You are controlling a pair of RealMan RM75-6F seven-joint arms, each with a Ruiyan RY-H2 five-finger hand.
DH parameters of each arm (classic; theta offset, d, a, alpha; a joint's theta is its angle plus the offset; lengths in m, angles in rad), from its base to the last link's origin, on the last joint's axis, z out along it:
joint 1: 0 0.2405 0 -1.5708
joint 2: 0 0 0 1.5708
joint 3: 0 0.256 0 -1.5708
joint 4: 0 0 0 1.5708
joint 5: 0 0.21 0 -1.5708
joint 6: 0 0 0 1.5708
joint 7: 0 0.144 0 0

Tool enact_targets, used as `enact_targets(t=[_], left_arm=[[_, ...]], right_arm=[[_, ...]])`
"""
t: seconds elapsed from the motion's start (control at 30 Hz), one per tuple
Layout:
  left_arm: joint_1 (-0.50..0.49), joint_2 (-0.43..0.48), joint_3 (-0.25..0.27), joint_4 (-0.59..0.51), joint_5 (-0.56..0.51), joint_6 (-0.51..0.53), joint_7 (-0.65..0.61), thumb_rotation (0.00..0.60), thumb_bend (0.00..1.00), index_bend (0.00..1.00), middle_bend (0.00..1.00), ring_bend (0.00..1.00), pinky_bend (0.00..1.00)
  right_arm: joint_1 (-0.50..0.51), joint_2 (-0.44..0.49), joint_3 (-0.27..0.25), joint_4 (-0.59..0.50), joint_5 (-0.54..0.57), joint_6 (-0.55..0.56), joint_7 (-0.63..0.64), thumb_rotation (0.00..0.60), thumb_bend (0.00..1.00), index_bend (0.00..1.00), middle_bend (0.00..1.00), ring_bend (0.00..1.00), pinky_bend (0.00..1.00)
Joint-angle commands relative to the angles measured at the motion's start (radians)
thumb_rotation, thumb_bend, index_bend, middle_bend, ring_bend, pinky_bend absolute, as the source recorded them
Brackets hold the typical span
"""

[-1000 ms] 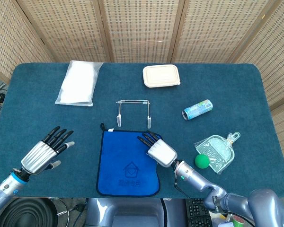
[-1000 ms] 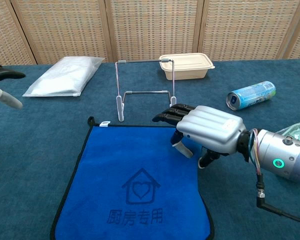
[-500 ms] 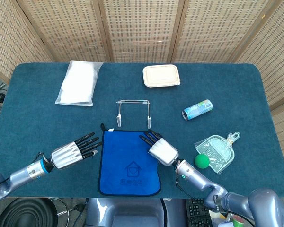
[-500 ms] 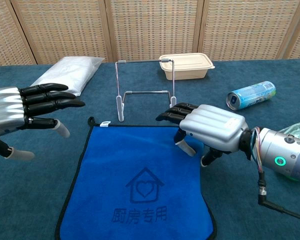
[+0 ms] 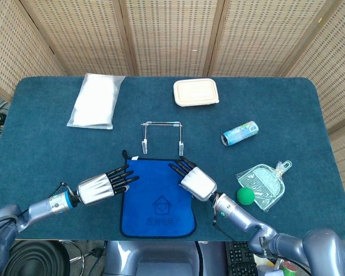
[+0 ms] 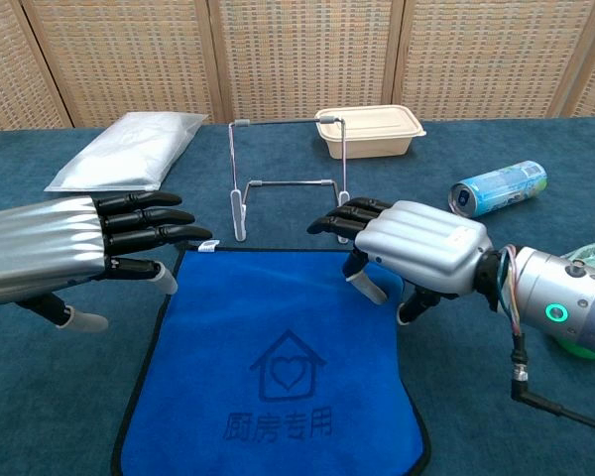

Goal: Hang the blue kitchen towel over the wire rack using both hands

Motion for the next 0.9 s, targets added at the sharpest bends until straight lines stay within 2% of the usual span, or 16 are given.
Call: enact_targets(t=[0.03,0.5,0.9], left_arm=[[-0.015,-0.031,0.016,0.022,-0.013,-0.023,0.004,0.600,0.02,0.34,0.00,0.00,0.00],[-0.053,-0.099,0.049,0.035,-0.064,-0.057,-0.004,0.600,0.02,0.34,0.00,0.00,0.00],[-0.059,-0.119,0.071,0.051,-0.093,-0.072,-0.034,0.600,0.01,0.34,0.00,0.00,0.00]], right_arm=[[0.001,0.000,0.001,0.000,0.002,0.000,0.002,0.600,0.40,0.72,0.09,0.00,0.00],[0.001,0.006,-0.005,0.001,-0.003,0.008,0.015,0.600,0.40,0.72,0.09,0.00,0.00],[-0.003,0.012,-0.005,0.003,0.004,0.010,0.027,0.600,0.40,0.72,0.09,0.00,0.00]])
